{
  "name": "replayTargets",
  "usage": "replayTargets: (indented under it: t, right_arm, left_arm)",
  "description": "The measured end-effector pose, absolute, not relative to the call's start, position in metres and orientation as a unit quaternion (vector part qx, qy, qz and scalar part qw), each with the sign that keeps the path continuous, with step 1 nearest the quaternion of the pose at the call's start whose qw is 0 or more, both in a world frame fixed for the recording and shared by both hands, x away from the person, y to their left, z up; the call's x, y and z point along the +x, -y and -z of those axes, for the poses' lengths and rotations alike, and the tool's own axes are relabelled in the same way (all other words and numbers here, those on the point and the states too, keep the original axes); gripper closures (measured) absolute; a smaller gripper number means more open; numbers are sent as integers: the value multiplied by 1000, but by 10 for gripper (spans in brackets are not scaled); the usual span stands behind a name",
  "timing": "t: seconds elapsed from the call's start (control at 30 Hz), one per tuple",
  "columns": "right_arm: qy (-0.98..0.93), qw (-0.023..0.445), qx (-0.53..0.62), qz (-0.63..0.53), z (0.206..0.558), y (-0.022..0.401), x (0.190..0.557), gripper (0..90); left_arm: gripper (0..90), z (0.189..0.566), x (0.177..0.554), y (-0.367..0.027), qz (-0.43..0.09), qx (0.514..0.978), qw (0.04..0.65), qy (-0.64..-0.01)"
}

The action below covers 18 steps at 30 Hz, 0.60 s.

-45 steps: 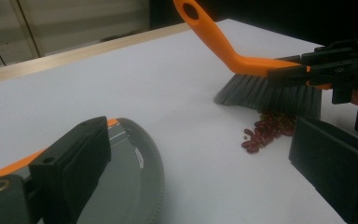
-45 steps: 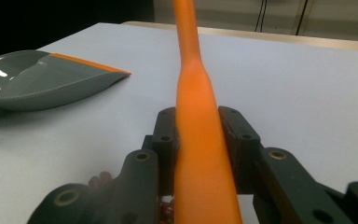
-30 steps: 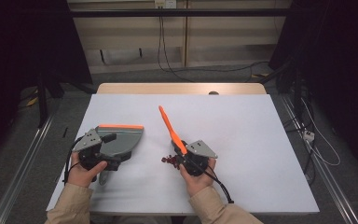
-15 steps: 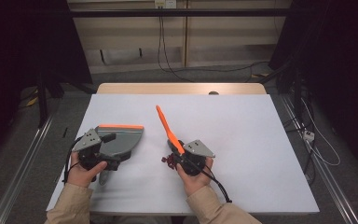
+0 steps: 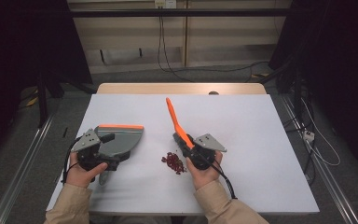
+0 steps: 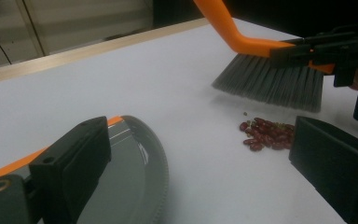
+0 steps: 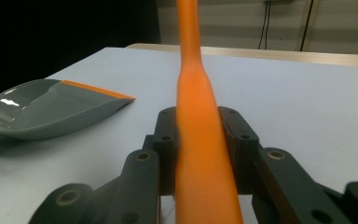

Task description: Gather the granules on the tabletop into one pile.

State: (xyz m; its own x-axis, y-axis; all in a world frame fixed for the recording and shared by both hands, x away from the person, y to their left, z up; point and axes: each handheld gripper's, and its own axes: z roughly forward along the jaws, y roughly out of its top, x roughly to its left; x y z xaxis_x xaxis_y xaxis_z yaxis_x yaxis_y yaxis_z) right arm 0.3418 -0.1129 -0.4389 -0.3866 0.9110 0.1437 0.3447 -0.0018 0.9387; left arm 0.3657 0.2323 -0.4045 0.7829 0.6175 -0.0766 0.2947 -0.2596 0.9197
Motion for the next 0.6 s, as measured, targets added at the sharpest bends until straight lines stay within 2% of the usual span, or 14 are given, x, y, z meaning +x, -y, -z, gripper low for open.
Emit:
replayTargets:
  t: [0.6]
  right_arm:
    - [-653, 276, 481, -516, 429, 178, 344, 708]
  left_arm:
    - [57, 409, 353, -253, -160, 782, 504, -332]
